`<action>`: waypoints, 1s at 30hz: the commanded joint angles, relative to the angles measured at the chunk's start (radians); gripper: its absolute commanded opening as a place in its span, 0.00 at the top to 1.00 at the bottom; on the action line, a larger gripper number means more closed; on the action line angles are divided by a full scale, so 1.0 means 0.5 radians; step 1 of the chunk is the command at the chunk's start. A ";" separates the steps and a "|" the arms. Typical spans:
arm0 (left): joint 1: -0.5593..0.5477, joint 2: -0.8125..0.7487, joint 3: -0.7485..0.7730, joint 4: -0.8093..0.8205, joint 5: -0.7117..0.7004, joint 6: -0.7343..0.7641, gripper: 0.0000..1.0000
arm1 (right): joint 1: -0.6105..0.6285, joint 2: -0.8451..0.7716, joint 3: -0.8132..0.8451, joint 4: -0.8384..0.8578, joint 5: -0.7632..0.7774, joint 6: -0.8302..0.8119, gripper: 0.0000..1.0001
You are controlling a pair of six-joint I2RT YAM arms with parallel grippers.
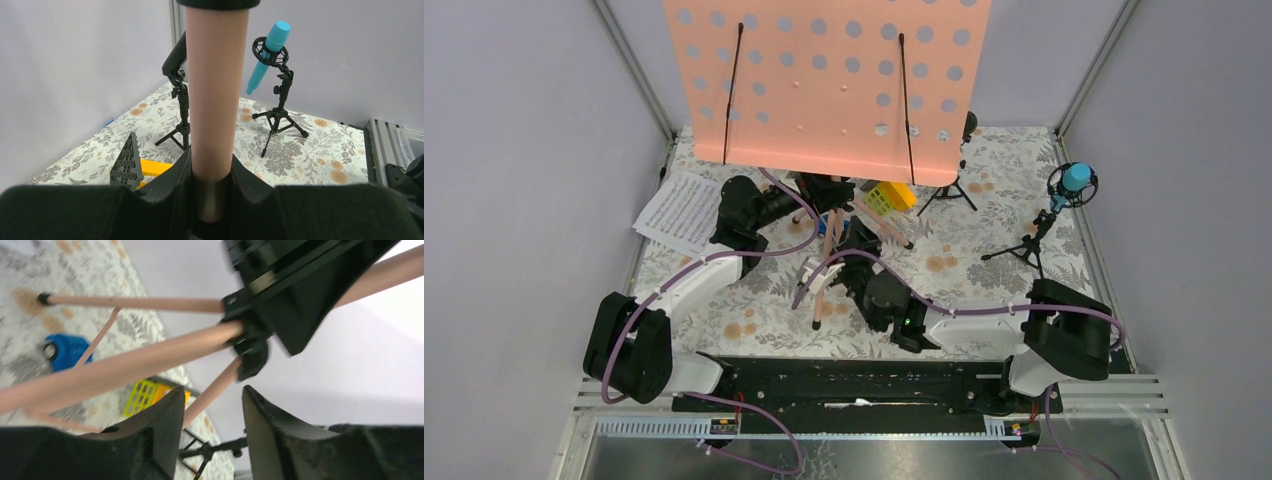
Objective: Pack up the instrument practice props
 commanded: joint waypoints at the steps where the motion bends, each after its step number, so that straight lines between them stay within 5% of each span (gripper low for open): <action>1: 0.039 0.038 -0.023 -0.236 -0.098 -0.128 1.00 | 0.110 0.026 -0.147 0.223 0.379 0.035 0.44; 6: 0.047 0.053 -0.010 -0.235 -0.088 -0.134 1.00 | 0.117 -0.252 -0.227 -0.077 0.495 0.899 0.35; 9: 0.068 0.057 -0.001 -0.224 -0.074 -0.152 1.00 | 0.112 -0.495 -0.333 -0.484 0.236 1.587 0.21; 12: 0.081 0.064 -0.014 -0.197 -0.074 -0.192 1.00 | 0.071 -0.630 -0.499 -0.392 0.040 2.061 0.14; 22: 0.084 0.092 -0.011 -0.199 -0.058 -0.214 1.00 | -0.413 -0.758 -0.409 -0.713 -0.400 3.597 0.19; 30: 0.084 0.068 -0.020 -0.198 -0.084 -0.200 1.00 | -0.655 -0.789 -0.311 -0.743 -0.680 4.422 0.22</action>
